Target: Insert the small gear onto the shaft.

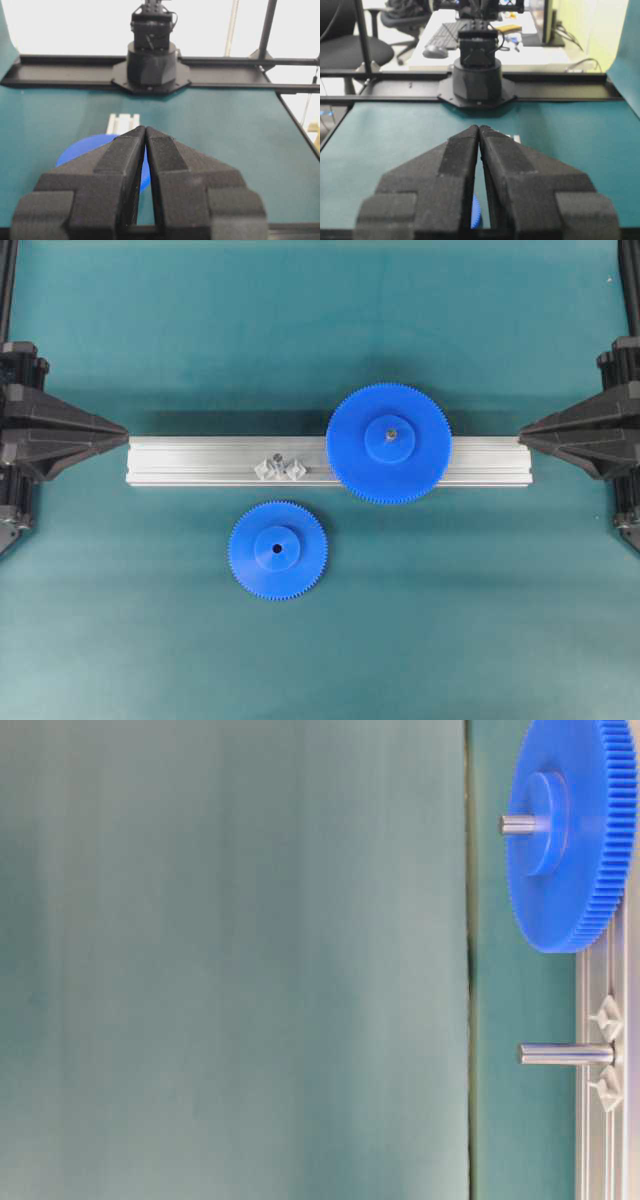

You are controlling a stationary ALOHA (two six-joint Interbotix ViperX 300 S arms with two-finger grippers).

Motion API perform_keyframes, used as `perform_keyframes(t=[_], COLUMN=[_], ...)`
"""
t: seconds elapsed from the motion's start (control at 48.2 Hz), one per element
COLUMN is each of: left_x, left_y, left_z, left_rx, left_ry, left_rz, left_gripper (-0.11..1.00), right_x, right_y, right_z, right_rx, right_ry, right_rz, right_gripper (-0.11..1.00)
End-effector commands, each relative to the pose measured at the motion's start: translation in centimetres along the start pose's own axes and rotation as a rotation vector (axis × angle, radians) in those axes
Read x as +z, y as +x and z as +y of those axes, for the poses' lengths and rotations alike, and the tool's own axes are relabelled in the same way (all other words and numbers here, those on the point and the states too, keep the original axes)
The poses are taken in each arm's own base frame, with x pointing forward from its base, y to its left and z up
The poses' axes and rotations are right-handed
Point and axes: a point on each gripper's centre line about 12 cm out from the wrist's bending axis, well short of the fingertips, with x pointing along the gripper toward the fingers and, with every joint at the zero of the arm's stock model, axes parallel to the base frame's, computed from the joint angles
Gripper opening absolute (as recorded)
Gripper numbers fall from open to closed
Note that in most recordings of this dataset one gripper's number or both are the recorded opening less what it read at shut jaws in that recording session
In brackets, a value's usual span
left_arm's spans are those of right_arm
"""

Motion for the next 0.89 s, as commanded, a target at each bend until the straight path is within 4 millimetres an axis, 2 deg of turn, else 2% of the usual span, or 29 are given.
perform_keyframes(t=[0.0, 0.062, 0.166, 0.27, 0.54, 0.872], left_x=[-1.0, -1.2, -1.0, -1.1, -2.5, -6.2], left_y=[0.1, 0.2, 0.5, 0.8, 3.4, 7.0], left_z=[-0.1, -0.1, -0.1, -0.2, -0.4, -2.0], left_rx=[-0.009, -0.009, -0.009, -0.01, -0.016, -0.072], left_ry=[0.002, -0.003, -0.003, -0.003, 0.003, 0.025], left_rz=[0.029, 0.037, 0.038, 0.061, 0.318, 0.59], left_gripper=[0.1, 0.14, 0.02, 0.0, 0.0, 0.0], right_x=[-0.3, -0.9, -1.5, -1.5, -2.6, -3.4], right_y=[0.0, -0.4, -1.0, -1.3, -1.1, -1.4], right_z=[-0.1, -0.1, -0.1, -0.1, -0.3, -0.5], right_rx=[-0.004, -0.004, -0.006, -0.006, -0.025, -0.044], right_ry=[-0.005, 0.009, 0.053, 0.087, 0.098, 0.102], right_rz=[0.002, 0.001, 0.003, 0.012, 0.215, 0.352], right_gripper=[0.16, 0.16, 0.09, 0.08, 0.08, 0.08])
